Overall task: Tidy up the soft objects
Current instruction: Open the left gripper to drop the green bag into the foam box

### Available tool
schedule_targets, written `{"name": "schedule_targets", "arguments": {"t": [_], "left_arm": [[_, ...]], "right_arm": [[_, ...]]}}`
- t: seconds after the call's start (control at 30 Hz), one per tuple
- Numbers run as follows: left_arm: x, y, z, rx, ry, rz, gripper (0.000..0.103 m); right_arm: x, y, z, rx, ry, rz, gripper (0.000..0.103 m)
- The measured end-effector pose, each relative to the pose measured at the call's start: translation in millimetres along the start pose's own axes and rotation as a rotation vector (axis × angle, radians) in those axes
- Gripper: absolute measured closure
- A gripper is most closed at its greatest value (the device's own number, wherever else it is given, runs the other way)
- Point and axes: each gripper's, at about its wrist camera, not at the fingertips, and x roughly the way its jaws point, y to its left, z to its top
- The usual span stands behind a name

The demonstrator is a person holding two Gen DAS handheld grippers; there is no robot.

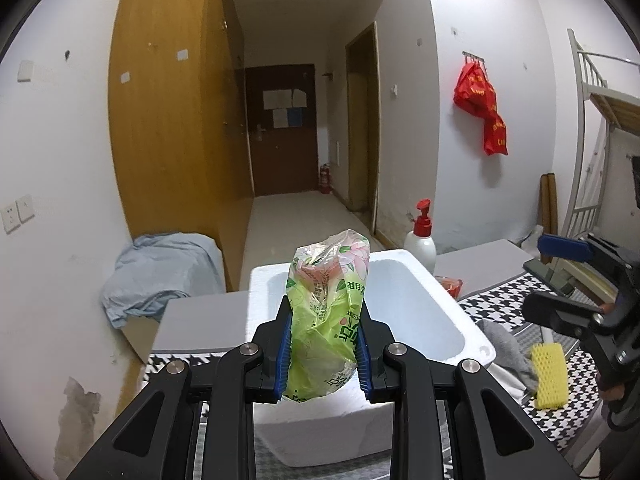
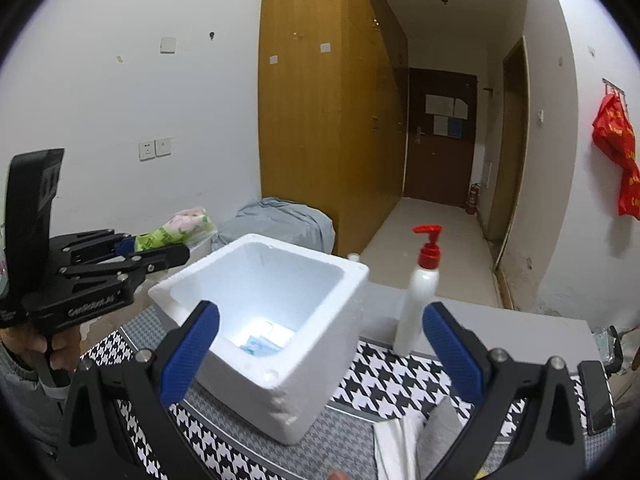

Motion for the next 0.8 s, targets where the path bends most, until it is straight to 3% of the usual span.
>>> {"name": "schedule_targets", "arguments": {"t": [0.4, 0.5, 0.6, 0.67, 0.73, 0.8], "left_arm": [[27.1, -12.1, 10.7, 0.015, 0.031, 0.005, 0.074], [35.0, -11.7, 11.4, 0.013, 0.036, 0.015, 0.070], [43.3, -10.5, 9.2, 0.022, 0.042, 0.029, 0.059], [45.9, -10.7, 8.0, 0.026, 0.043, 0.050, 0.045], [44.2, -11.4, 6.9, 0.033, 0.027, 0.063, 0.023], [40.0, -13.2, 7.5, 0.038, 0.007, 0.071, 0.019]], "right_arm": [[-9.9, -25.0, -17.5, 0.066, 0.005, -0.025, 0.000], [-12.1, -24.3, -19.9, 0.056, 0.001, -0.021, 0.000], [-16.1, -25.0, -22.8, 0.053, -0.010, -0.020, 0.000], [-16.9, -27.5, -24.4, 0.064, -0.009, -0.018, 0.000], [-17.3, -30.4, -26.1, 0.072, -0.008, -0.023, 0.000], [-16.3, -33.2, -27.0, 0.081, -0.004, -0.028, 0.000]]}}
